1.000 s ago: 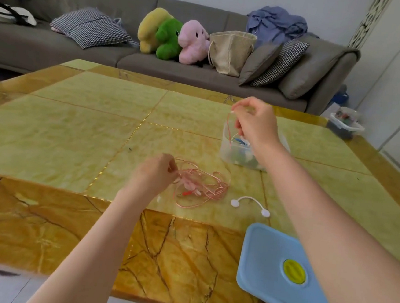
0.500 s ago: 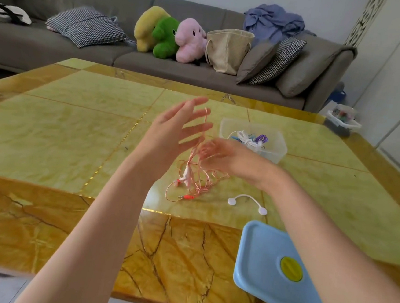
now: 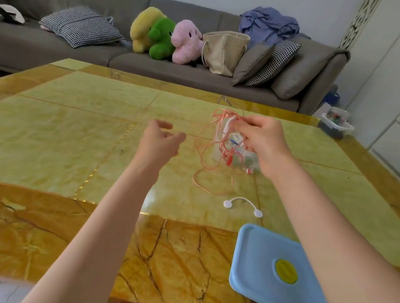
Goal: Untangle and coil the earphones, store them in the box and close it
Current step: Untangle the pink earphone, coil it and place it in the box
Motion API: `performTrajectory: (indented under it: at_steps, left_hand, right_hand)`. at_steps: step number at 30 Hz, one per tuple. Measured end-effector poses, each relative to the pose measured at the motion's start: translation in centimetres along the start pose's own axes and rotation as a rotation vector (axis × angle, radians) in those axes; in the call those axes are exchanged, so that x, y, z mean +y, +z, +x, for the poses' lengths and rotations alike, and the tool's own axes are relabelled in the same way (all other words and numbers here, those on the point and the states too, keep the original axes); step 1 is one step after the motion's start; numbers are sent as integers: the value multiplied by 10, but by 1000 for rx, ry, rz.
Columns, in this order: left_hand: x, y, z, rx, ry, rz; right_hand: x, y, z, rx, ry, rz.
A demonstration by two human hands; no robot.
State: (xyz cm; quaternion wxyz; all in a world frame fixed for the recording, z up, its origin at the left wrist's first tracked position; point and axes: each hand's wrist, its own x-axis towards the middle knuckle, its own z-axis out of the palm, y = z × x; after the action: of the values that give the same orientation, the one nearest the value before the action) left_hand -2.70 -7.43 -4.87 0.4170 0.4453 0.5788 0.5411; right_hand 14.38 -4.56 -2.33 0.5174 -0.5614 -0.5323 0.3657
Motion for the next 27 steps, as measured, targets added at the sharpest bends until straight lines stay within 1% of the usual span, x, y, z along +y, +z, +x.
performTrajectory:
  at_steps: [1, 2, 3, 4, 5, 6, 7, 9, 11, 12, 14, 15, 16, 17, 18, 20, 22, 23, 24, 25, 26, 27]
  left_hand:
    - [0, 7, -4, -136, -34, -60]
    - [1, 15, -8, -263, -31, -70]
    - [2, 23, -12, -336, 16, -31]
    - [2, 29, -13, -346, 75, -8]
    - [3, 33, -14, -314, 116, -20]
    - [3, 34, -13, -278, 125, -56]
    - [3, 33, -11, -250, 121, -91]
    - [1, 29, -5, -206, 119, -86]
    - [-3, 25, 2, -125, 171, 26]
    - [-4, 24, 4, -59, 231, 163]
    - [-10, 20, 7, 85, 347, 508]
    - [-13, 16, 9, 139, 374, 608]
    - [-17, 12, 11, 178, 372, 645]
    - [-20, 7, 13, 203, 344, 635]
    - [-24, 3, 17, 215, 288, 540]
    - [-23, -5, 23, 173, 95, 156]
    - [-14, -10, 23, 94, -126, -222]
    - [-10, -9, 22, 47, -190, -337]
    - [-6, -6, 20, 11, -214, -397]
    - [-1, 0, 17, -16, -204, -405]
    - [3, 7, 14, -34, -165, -355]
    - [6, 14, 10, -50, -100, -248]
  right_hand:
    - [-4, -1, 0, -26, 13, 11]
    - [-7, 0, -1, -80, 29, 13]
    - [-9, 0, -4, -155, 47, 12]
    - [-10, 2, -7, -241, 63, 10]
    - [-11, 3, -9, -306, 68, -3]
    - [-12, 3, -10, -325, 61, -33]
    - [-13, 3, -9, -293, 53, -64]
    - [-14, -3, -2, -145, 55, -105]
    - [-14, -12, 5, -33, 62, -157]
    - [-14, -16, 9, -1, 39, -250]
    - [-10, -27, 16, 62, -73, -627]
    - [-9, -34, 18, 98, -127, -837]
    - [-9, -41, 19, 132, -158, -997]
    - [-10, -48, 21, 158, -163, -1106]
    - [-8, -57, 23, 179, -148, -1172]
    - [-5, -72, 24, 185, -101, -1239]
    - [3, -78, 22, 83, -40, -1248]
    - [8, -78, 19, -15, 2, -1241]
    - [11, -77, 16, -144, 52, -1227]
    - [14, -74, 13, -292, 103, -1206]
    - [15, -69, 11, -417, 131, -1172]
    - [12, -64, 9, -496, 127, -1119]
